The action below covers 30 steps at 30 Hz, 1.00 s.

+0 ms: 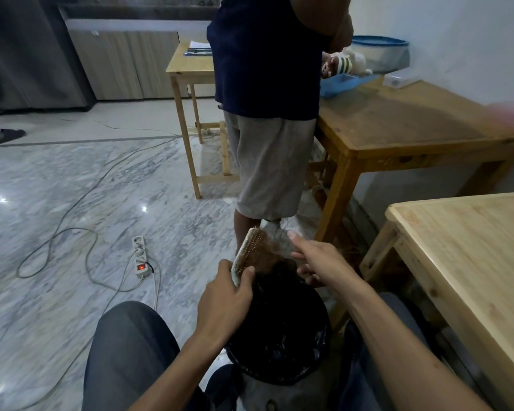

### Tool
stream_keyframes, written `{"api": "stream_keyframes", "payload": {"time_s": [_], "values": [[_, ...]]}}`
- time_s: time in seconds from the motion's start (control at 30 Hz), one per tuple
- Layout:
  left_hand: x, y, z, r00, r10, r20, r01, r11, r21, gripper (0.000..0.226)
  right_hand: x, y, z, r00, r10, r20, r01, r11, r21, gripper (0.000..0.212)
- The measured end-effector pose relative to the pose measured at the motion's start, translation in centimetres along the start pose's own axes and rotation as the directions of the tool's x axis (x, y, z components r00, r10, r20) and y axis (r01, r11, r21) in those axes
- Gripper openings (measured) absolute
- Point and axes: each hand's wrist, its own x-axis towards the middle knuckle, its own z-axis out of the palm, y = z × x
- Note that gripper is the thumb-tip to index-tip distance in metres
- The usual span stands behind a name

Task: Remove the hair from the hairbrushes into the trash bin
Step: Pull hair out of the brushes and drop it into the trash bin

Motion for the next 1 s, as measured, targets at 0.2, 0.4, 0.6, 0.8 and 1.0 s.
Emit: {"api": "stream_keyframes", "payload": {"time_s": [0.2, 0.4, 0.6, 0.8, 1.0], "values": [[0.9, -0.1, -0.2, 0.993, -0.100, 0.055, 0.107, 0.985, -0.135, 0.035, -0.2, 0.0, 1.6, 0.993, -0.112, 0.042, 0.111, 0.994, 0.020, 0.031], [3.0, -2.8, -0.9, 0.954, -0.280, 0.107, 0.300, 0.889, -0.346, 0.049, -0.1, 1.3, -0.5, 0.998, -0.045, -0.033, 0.044, 0.998, -0.033, 0.027], [2.1, -1.9, -0.4, 0.988, -0.151, 0.020, 0.152, 0.965, -0.215, 0.038, -0.7, 1.4, -0.9, 0.992, -0.113, -0.052, 0.106, 0.987, -0.124, 0.037], [1.7, -0.4, -0.2, 0.980, -0.102, 0.170, 0.141, 0.962, -0.234, 0.044, -1.2, -0.3, 0.0, 0.998, -0.057, -0.002, 0.057, 0.998, -0.010, 0.058], [1.9, 0.1, 0.6, 0.986, -0.121, 0.118, 0.151, 0.942, -0.298, 0.061, -1.2, 0.0, 2.0, 0.979, -0.114, 0.170, 0.099, 0.991, 0.093, 0.025]]}}
